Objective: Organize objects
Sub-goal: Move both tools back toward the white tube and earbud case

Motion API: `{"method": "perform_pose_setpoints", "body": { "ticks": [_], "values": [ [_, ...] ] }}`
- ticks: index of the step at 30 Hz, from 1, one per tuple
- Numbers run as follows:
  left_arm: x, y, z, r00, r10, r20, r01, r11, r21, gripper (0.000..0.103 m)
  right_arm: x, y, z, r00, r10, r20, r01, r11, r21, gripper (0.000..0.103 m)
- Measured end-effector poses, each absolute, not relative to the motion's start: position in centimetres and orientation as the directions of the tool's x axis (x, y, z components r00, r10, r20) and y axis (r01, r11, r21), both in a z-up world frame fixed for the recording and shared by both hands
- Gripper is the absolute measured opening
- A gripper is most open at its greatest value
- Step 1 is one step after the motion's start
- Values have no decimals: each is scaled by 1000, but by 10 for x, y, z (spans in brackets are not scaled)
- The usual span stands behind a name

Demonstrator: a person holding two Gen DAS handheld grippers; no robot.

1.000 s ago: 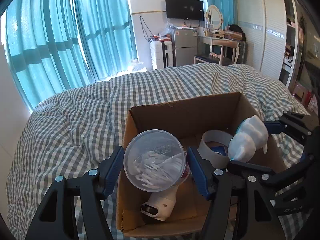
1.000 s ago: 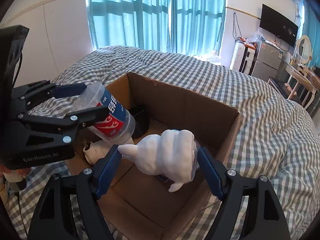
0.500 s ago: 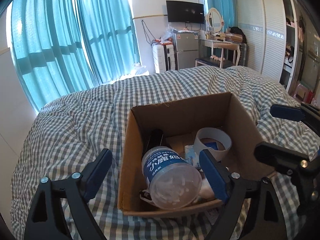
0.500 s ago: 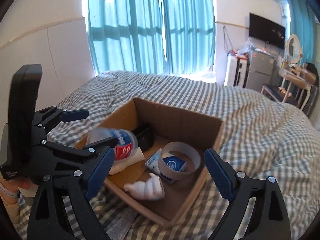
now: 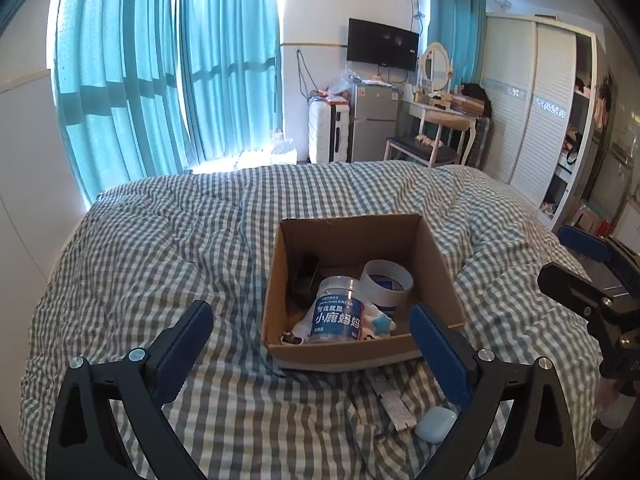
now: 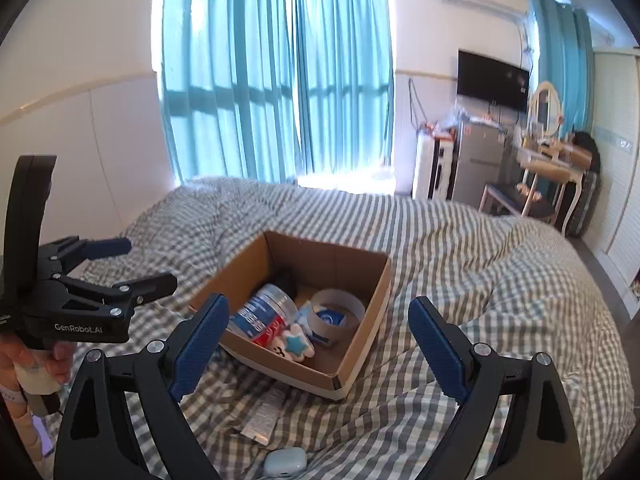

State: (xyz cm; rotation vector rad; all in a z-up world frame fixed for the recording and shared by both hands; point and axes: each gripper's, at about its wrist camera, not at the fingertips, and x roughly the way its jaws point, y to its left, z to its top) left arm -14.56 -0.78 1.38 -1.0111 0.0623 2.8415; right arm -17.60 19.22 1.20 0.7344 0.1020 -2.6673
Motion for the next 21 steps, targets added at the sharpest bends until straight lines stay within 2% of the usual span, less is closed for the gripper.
{"method": "perform_pose_setpoints", "body": {
  "ticks": [5,9,12,18,21],
  "values": [
    [-117,-12,19,-762,64,-644,-103,-994,24,103,-148,189,21,-799,-335,-499,382,-924,8,91],
    [-98,-13,2,-753,29,-658,-78,-996,44,103,-130,183,2,-778,-345,-526,403,-915,5,91],
    [-90,-13,-25,-745,8,-667,-55,-997,49,103,-128,179,-28,-745,-351,-567,419,-908,11,91],
    [-102,-11,-95,-654,1,-756,-10,-1000,7,103,-147,167,-105,-639,-324,-698,429,-903,26,91],
    [-107,-9,-114,-640,-30,-768,13,-1000,28,103,-158,159,-130,-598,-283,-750,430,-903,-2,87]
  ]
}}
